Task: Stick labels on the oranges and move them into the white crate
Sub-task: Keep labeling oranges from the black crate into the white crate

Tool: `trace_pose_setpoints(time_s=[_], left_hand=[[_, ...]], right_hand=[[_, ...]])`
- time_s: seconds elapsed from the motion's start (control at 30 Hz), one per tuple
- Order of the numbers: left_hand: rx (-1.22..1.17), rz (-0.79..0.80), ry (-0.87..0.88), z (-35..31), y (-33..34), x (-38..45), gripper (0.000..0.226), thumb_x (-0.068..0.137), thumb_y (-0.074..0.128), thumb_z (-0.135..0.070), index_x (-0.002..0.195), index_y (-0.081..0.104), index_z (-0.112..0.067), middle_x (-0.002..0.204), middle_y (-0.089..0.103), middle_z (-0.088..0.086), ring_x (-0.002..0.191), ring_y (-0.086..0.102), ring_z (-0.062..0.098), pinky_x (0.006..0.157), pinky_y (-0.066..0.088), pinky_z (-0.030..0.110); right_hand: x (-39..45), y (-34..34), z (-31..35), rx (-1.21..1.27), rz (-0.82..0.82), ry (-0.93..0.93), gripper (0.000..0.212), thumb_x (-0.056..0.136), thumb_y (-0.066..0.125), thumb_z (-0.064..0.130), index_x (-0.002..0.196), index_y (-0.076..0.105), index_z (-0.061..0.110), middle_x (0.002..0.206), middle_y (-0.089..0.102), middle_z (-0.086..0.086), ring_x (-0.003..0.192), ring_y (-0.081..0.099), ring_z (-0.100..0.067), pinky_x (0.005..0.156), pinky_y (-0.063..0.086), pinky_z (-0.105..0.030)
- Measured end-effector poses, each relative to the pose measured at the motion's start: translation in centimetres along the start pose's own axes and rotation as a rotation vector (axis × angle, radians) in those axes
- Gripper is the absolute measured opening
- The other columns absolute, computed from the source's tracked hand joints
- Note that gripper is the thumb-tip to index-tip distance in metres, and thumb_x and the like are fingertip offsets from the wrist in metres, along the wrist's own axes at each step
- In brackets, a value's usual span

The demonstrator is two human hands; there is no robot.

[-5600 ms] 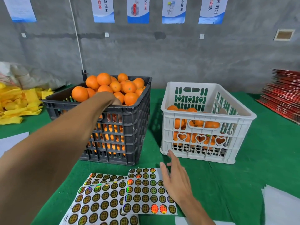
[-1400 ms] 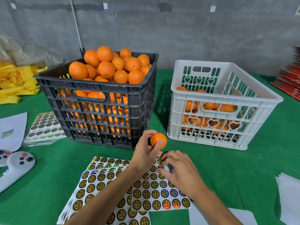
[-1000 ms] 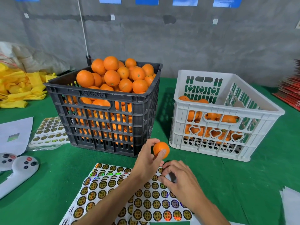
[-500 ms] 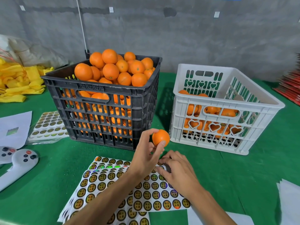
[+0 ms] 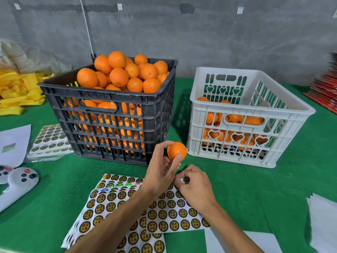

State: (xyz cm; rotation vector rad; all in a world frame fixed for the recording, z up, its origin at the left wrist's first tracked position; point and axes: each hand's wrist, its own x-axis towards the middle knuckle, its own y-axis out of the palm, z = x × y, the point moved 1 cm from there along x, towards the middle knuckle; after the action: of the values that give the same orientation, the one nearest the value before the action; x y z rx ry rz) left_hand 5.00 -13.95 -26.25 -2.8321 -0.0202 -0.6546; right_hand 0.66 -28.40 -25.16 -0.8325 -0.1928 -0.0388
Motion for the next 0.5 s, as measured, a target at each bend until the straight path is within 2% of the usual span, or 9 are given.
trace_pose_setpoints(time_s=[0.07,0.13,0.2,0.23,0.3,0.4,0.5], left_hand=[[0.003,0.003,-0.003,0.1,0.0,0.0,0.047,0.097,0.064,-0.057,0.137,0.044,-0.043,0.115,0.066,0.004,0.088,0.077,0.021,0.076,0.064,0.045],[0.013,0.004,-0.01,0.2,0.0,0.0,0.047,0.097,0.064,-0.059,0.137,0.044,-0.043,0.116,0.065,0.004,0.089,0.076,0.023,0.076,0.064,0.045],[0.027,0.005,-0.013,0.2,0.0,0.1,0.047,0.096,0.063,-0.06,0.136,0.044,-0.044,0.118,0.064,0.003,0.089,0.074,0.026,0.078,0.063,0.045],[0.022,0.011,-0.015,0.1,0.0,0.1,0.047,0.096,0.064,-0.06,0.136,0.045,-0.043,0.119,0.064,0.004,0.089,0.074,0.026,0.079,0.063,0.044],[-0.007,0.03,-0.019,-0.1,0.0,0.0,0.046,0.096,0.065,-0.059,0.135,0.045,-0.043,0.118,0.065,0.004,0.088,0.076,0.023,0.079,0.064,0.043],[0.026,0.084,-0.009,-0.4,0.0,-0.3,0.045,0.096,0.063,-0.061,0.133,0.043,-0.047,0.109,0.067,0.006,0.089,0.075,0.021,0.08,0.063,0.04],[0.116,0.158,0.06,-0.8,0.3,-0.6,0.039,0.097,0.062,-0.058,0.129,0.04,-0.053,0.107,0.063,0.002,0.084,0.07,0.016,0.072,0.058,0.024]], right_hand=[[0.2,0.0,-0.1,0.074,0.029,0.063,0.009,0.089,0.071,0.029,0.081,0.075,0.031,0.087,0.058,0.012,0.086,0.057,-0.02,0.08,0.051,-0.039],[0.3,-0.1,-0.2,0.116,0.036,0.095,0.013,0.09,0.071,0.027,0.077,0.072,0.03,0.09,0.06,0.012,0.085,0.061,-0.019,0.081,0.053,-0.039],[0.4,-0.3,-0.3,0.181,-0.027,0.096,0.017,0.094,0.068,0.023,0.078,0.07,0.028,0.093,0.06,0.012,0.083,0.061,-0.006,0.078,0.053,-0.025],[0.4,-0.6,-0.4,0.23,-0.1,0.095,0.018,0.096,0.066,0.021,0.08,0.07,0.026,0.095,0.061,0.011,0.084,0.06,-0.001,0.075,0.049,-0.014],[0.6,-1.4,-0.7,0.343,-0.283,0.11,0.015,0.099,0.064,0.02,0.088,0.072,0.024,0.099,0.062,0.011,0.089,0.058,0.007,0.075,0.043,-0.004],[0.5,-2.3,-1.0,0.43,-0.48,0.098,0.012,0.1,0.064,0.027,0.093,0.073,0.024,0.099,0.062,0.013,0.086,0.06,0.001,0.072,0.043,-0.006],[0.5,-2.3,-0.8,0.476,-0.492,0.019,0.01,0.099,0.067,0.026,0.091,0.073,0.024,0.096,0.061,0.011,0.079,0.06,-0.007,0.07,0.045,-0.01]])
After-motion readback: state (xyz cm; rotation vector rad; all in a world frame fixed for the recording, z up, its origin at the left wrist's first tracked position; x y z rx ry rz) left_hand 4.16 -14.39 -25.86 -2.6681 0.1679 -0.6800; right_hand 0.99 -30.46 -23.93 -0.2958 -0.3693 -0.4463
